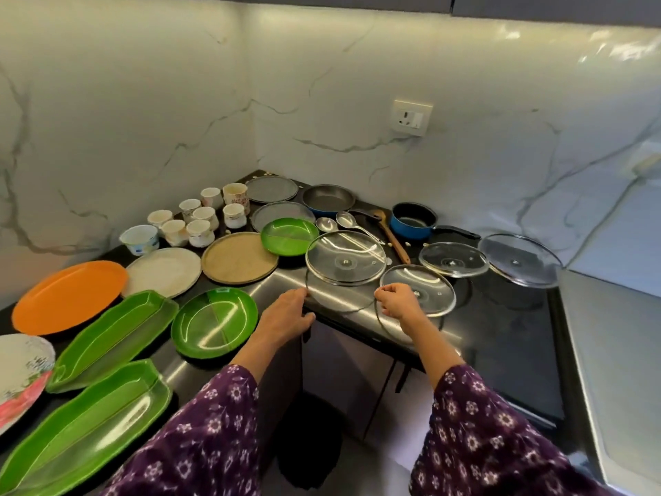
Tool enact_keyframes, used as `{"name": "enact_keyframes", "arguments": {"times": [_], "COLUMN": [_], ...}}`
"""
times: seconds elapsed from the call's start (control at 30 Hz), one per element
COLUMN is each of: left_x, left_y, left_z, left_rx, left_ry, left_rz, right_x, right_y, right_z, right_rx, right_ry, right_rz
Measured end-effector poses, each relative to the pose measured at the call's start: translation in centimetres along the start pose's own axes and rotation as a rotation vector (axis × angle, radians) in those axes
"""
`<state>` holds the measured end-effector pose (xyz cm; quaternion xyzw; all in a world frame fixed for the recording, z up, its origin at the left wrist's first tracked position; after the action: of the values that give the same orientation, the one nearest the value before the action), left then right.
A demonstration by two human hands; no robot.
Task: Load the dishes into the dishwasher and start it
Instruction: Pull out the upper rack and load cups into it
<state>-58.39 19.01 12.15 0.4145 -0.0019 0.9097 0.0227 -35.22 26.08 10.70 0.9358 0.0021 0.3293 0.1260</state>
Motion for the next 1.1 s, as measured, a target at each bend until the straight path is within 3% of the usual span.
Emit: {"name": "enact_keyframes", "arguments": {"times": [0.4,1.1], "left_x": [2.4,14.4], "left_y": [-10.2,-21.2], "left_z": [-6.0,-16.8], "left_rx": [0.164,0.272], "left_ry": [0.058,0.056], "left_rz": [0.052,0.240], "right_x": [-6.0,-15.4], "right_y": [-12.3,-23.1], "right_z": [-7.5,-19.2], "right_rx": [0.066,0.164], "right_ry": [0.039,0.043], "right_rz": [-0.127,-0.206]}}
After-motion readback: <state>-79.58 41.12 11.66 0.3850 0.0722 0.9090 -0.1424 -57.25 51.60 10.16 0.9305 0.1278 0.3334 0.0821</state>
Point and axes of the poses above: each hand's wrist, its own y-axis away from the middle knuckle, its own x-axis out of the back of the hand, z = x × y, the point moved 2 cm from there along -y, towards the middle knuckle, and after that the axes turned 13 degrees about y, right-handed, at the moved point
